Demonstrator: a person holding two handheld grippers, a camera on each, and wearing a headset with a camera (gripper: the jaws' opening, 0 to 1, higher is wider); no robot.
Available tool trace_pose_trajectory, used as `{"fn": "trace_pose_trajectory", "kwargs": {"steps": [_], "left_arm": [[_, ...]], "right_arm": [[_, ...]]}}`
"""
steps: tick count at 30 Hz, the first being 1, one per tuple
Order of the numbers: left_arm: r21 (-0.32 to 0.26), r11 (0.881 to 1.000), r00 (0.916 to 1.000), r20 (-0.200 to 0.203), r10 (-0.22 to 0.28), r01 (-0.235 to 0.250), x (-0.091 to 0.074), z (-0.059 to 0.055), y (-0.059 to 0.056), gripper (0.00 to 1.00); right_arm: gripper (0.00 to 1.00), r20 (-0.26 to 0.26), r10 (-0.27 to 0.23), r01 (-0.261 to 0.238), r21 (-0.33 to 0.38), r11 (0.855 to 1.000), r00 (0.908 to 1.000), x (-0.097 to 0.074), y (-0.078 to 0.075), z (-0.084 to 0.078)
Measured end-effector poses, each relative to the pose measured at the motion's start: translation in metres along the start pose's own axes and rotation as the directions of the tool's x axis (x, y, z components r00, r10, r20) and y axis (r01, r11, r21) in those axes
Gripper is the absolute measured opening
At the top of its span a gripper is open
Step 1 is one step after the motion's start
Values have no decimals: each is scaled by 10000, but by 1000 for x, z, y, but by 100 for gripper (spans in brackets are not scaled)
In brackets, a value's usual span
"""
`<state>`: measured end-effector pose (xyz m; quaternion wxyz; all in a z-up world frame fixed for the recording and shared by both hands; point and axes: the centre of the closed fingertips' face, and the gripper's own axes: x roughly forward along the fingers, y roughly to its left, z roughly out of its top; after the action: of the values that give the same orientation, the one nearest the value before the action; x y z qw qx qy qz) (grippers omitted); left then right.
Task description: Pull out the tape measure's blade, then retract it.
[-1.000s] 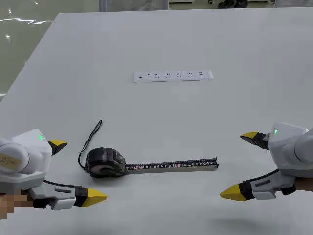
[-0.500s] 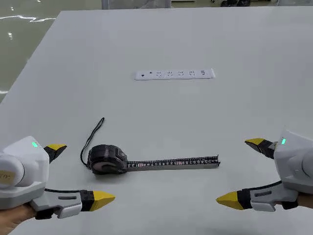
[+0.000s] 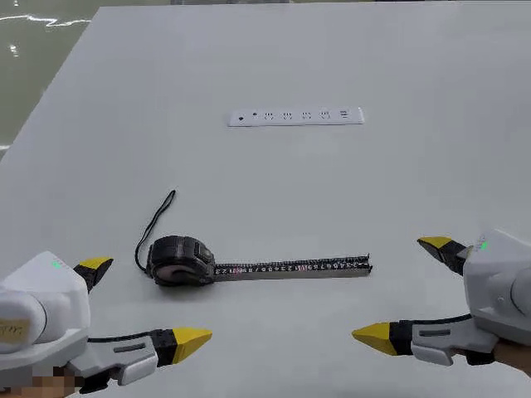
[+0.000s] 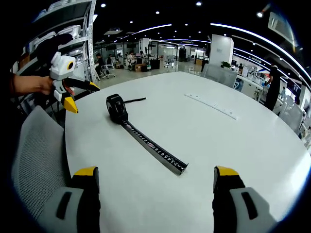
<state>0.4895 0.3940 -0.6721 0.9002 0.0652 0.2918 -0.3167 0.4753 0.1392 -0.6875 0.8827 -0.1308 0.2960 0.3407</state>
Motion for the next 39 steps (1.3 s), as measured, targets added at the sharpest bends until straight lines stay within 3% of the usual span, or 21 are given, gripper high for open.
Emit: {"fn": "trace_pose_trajectory", "kwargs": {"steps": [8,11,23,28,32,39], "left_arm": [[-251,9993,9984,482,305,-293,-3,1,-8,100],[-554,9978,9986,359,377,-357,-2,-3,-9,100],[-930,9863,9895,369,1400,-1360,-2,-7,-10,100],[-983,9833,9874,239,1562,-1532,-1,-7,-12,100],[-1019,9811,9860,115,1666,-1646,-2,-8,-11,100],[-1073,9768,9813,310,1898,-1855,0,-1,-10,100]], "right_arm": [[100,440,-268,237,688,9973,9987,0,15,4],[100,651,-360,272,1304,9911,9972,0,18,8],[100,1245,-910,644,2031,9770,9880,0,35,24],[100,943,-693,507,1863,9812,9931,6,48,18],[100,935,-751,565,1883,9805,9928,4,46,18],[100,980,-938,747,1834,9802,9908,0,40,20]]}}
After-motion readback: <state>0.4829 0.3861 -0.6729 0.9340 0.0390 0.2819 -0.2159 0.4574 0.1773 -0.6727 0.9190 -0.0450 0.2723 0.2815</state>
